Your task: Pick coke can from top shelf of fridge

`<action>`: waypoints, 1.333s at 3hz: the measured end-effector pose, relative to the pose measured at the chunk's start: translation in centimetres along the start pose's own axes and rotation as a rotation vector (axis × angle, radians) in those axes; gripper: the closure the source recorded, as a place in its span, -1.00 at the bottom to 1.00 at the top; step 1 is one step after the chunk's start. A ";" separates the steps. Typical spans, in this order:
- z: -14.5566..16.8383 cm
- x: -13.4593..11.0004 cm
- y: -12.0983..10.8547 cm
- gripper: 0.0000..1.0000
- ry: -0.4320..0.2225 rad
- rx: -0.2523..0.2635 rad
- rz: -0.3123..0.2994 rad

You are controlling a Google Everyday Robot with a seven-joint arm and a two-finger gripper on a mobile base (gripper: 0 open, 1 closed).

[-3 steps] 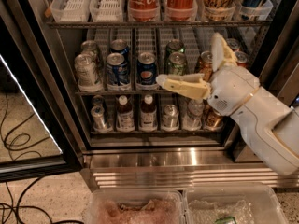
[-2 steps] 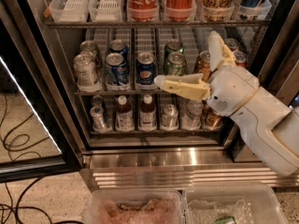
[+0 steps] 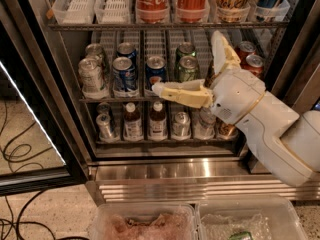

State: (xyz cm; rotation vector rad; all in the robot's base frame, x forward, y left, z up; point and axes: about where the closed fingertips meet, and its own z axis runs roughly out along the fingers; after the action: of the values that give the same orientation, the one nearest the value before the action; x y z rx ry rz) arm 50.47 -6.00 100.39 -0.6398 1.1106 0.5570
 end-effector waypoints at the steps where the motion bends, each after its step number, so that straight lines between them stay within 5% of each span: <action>1: 0.1 0.4 1.7 -1.00 -0.001 0.065 0.010; 2: 0.6 -2.6 3.3 -1.00 -0.034 0.134 0.068; 4: 1.4 -2.0 4.0 -1.00 -0.030 0.099 0.035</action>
Offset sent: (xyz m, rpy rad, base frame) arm -0.0395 0.0540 0.0048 0.1722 0.1031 -0.2018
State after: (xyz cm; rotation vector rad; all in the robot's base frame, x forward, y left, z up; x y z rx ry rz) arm 47.95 -2.42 101.90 -0.5257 1.1161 0.5370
